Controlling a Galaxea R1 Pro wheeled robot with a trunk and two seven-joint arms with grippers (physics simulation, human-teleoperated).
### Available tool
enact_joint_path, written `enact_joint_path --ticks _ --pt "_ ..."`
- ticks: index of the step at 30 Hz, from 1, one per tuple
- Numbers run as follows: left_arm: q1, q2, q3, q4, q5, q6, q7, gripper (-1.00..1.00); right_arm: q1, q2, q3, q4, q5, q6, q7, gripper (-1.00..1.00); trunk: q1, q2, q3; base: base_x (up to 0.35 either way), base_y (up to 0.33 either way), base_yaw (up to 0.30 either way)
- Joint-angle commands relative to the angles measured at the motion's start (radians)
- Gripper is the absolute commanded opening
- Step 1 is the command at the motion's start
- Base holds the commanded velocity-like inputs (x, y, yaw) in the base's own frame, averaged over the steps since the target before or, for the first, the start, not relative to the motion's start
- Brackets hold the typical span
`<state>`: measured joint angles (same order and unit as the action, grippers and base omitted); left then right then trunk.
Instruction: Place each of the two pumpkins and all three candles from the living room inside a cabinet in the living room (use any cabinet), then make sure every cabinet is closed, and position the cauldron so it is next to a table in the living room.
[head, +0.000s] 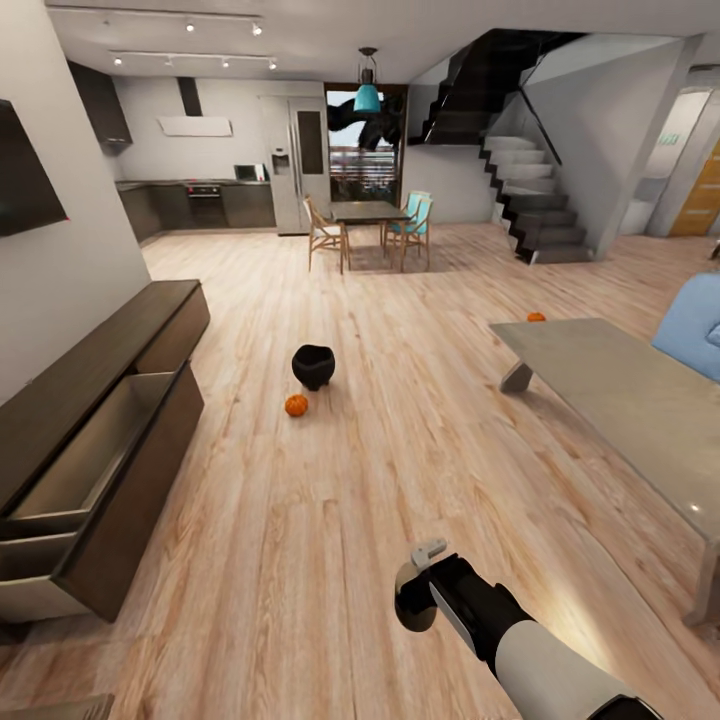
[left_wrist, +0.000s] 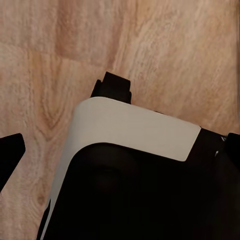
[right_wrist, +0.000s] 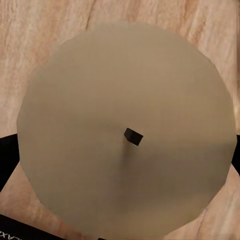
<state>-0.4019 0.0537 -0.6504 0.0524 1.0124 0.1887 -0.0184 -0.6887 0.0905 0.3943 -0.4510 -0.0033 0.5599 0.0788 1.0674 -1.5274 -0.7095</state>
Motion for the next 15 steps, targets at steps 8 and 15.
enact_joint_path --ticks 8,15 --pt "0.0 0.0 0.0 0.0 -0.001 0.0 0.0 1.0 0.0 0.0 0.0 0.001 0.0 0.0 0.001 -1.0 0.0 0.0 0.007 0.091 0.0 -0.169" --pt "0.0 0.0 0.0 0.001 -0.002 0.0 0.0 1.0 0.0 -0.001 0.0 0.001 0.0 0.0 0.001 -1.0 0.0 0.0 0.007 0.327 0.0 -0.004"
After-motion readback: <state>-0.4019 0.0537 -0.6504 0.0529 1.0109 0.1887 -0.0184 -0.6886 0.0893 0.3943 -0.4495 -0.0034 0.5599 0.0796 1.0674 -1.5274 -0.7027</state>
